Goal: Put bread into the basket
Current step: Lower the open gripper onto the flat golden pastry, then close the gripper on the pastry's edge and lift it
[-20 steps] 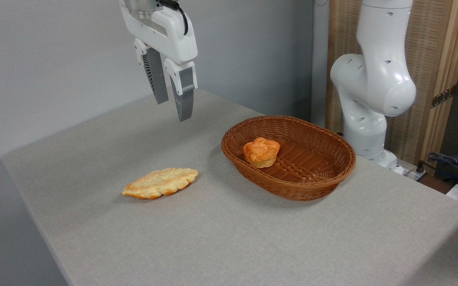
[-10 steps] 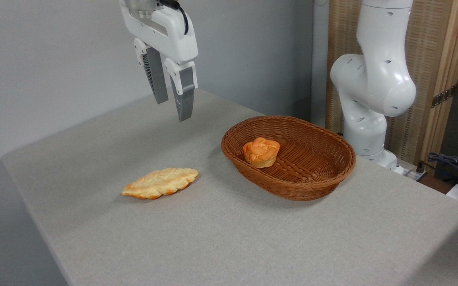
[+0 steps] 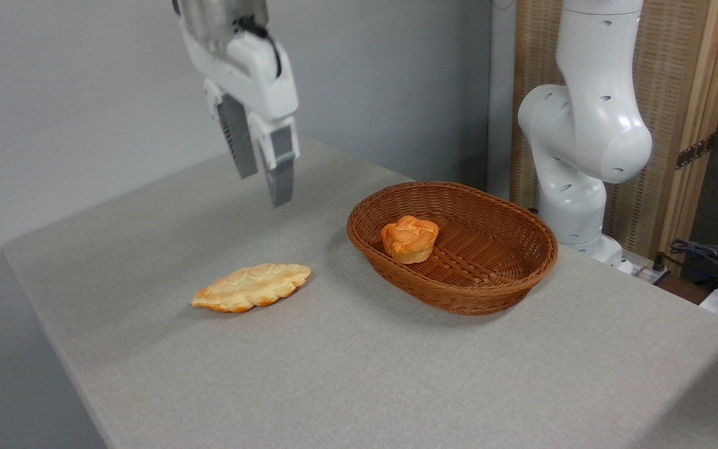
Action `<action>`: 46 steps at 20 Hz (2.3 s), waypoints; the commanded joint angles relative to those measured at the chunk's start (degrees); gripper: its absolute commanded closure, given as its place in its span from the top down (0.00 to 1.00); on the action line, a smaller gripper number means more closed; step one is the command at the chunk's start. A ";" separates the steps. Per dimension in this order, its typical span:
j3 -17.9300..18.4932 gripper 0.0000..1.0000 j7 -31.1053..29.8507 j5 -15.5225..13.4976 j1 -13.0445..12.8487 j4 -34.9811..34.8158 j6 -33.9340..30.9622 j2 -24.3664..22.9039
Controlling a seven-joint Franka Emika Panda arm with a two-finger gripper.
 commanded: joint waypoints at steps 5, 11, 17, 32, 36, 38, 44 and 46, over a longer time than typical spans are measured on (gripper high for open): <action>-0.68 1.00 1.15 -0.91 -2.82 -9.05 16.76 4.60; -0.77 1.00 6.77 -0.65 -5.38 -13.01 21.26 7.77; -0.77 1.00 6.86 -0.12 -5.55 -12.92 21.44 10.85; -1.56 0.34 6.86 -0.21 -6.43 -12.66 21.88 12.08; -1.56 0.25 6.86 -0.21 -6.43 -12.57 21.88 11.82; -1.56 0.21 6.86 -0.21 -6.43 -12.49 21.79 11.64; -1.65 0.22 6.77 -0.21 -6.43 -12.49 21.53 11.64; -1.65 0.22 6.77 -0.21 -6.43 -12.49 21.35 11.55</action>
